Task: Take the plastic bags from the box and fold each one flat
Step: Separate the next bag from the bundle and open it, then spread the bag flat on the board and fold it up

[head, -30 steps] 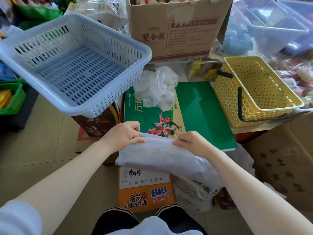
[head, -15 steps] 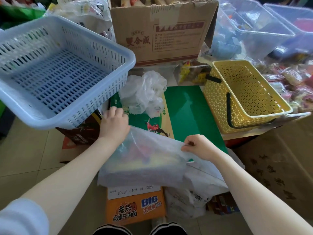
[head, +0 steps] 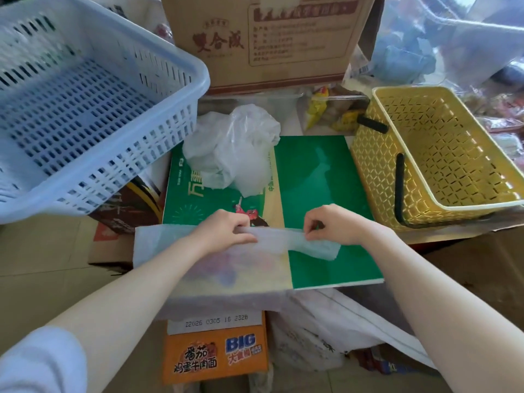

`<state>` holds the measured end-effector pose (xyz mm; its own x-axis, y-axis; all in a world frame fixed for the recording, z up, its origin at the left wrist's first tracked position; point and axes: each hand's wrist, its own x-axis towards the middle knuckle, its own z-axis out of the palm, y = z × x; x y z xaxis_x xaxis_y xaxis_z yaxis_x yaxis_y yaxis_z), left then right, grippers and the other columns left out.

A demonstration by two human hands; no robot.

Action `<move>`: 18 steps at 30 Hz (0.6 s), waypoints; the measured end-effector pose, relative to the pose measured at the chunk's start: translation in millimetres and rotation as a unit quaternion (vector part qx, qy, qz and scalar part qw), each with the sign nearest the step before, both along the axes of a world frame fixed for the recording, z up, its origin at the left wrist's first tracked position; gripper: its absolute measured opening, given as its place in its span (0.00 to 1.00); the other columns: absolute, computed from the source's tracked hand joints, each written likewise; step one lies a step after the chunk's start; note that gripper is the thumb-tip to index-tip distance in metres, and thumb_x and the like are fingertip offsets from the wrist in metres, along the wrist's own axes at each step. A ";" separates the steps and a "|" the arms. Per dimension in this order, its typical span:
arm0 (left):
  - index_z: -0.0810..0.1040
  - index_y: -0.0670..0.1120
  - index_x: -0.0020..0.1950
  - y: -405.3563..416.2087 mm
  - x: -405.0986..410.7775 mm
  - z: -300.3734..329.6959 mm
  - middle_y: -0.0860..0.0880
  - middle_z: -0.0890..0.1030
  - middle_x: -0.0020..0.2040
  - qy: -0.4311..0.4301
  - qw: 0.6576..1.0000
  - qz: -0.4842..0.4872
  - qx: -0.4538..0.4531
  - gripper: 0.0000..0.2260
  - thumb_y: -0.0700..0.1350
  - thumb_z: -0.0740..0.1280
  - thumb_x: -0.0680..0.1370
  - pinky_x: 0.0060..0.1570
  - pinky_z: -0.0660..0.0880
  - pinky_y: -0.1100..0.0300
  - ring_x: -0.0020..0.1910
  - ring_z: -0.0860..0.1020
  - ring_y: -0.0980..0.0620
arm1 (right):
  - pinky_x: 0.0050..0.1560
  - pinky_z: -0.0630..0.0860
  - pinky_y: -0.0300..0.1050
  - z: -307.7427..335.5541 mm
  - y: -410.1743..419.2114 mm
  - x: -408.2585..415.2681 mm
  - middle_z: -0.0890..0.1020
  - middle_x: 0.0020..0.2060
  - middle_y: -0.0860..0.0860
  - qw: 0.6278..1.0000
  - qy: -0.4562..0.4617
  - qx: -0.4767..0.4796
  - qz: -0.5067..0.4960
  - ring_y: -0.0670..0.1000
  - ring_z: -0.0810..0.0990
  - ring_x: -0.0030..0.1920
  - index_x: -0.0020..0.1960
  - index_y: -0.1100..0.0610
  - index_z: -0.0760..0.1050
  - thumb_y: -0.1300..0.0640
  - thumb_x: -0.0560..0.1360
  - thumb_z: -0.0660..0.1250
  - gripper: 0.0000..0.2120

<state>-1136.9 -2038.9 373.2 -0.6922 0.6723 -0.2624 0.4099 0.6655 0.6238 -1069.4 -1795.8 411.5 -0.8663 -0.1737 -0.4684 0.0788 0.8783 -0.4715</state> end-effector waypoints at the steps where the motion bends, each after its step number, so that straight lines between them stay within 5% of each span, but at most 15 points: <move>1: 0.62 0.49 0.29 -3.0 -2.2 0.9 0.52 0.67 0.27 0.008 1.000 0.010 0.002 0.20 0.51 0.71 0.71 0.32 0.59 0.58 0.28 0.64 0.54 | 0.41 0.71 0.37 -0.6 4.3 -3.0 0.78 0.37 0.45 1.000 -0.006 0.011 0.002 0.48 0.76 0.41 0.44 0.55 0.79 0.60 0.72 0.68 0.02; 5: 0.64 0.49 0.29 -13.3 -15.5 0.0 0.53 0.69 0.29 0.024 0.998 0.030 -0.039 0.19 0.53 0.68 0.73 0.33 0.63 0.57 0.31 0.67 0.53 | 0.45 0.74 0.45 -7.1 16.5 -27.6 0.81 0.42 0.51 0.988 0.077 0.121 -0.055 0.55 0.78 0.45 0.45 0.55 0.78 0.61 0.73 0.65 0.04; 10: 0.65 0.50 0.33 -29.1 -30.1 -7.8 0.52 0.71 0.32 0.078 0.979 0.091 -0.167 0.15 0.53 0.64 0.76 0.35 0.66 0.56 0.38 0.73 0.47 | 0.41 0.66 0.47 -17.1 14.3 -47.9 0.80 0.48 0.57 0.928 0.183 0.295 -0.134 0.58 0.74 0.51 0.55 0.59 0.70 0.67 0.73 0.61 0.12; 14: 0.67 0.48 0.37 -22.8 -26.9 -15.5 0.53 0.71 0.33 0.083 0.986 0.090 -0.116 0.12 0.52 0.64 0.77 0.35 0.67 0.56 0.37 0.73 0.47 | 0.67 0.58 0.50 -45.1 -28.9 -43.6 0.71 0.66 0.52 0.966 0.217 0.134 -0.041 0.55 0.63 0.69 0.69 0.55 0.65 0.55 0.78 0.58 0.19; 18: 0.67 0.47 0.37 -22.3 -20.7 -18.1 0.51 0.72 0.36 0.121 0.987 0.105 -0.017 0.12 0.49 0.65 0.76 0.37 0.68 0.52 0.38 0.72 0.45 | 0.68 0.56 0.48 -63.2 -76.5 -49.2 0.74 0.64 0.54 0.980 0.185 0.015 0.066 0.55 0.68 0.66 0.67 0.55 0.68 0.54 0.79 0.58 0.17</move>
<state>-1157.6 -2061.2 355.1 -0.8603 0.5014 -0.0914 0.3956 0.7700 0.5007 -1118.6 -1872.4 348.3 -0.9485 -0.2876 -0.1331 -0.2087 0.8829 -0.4206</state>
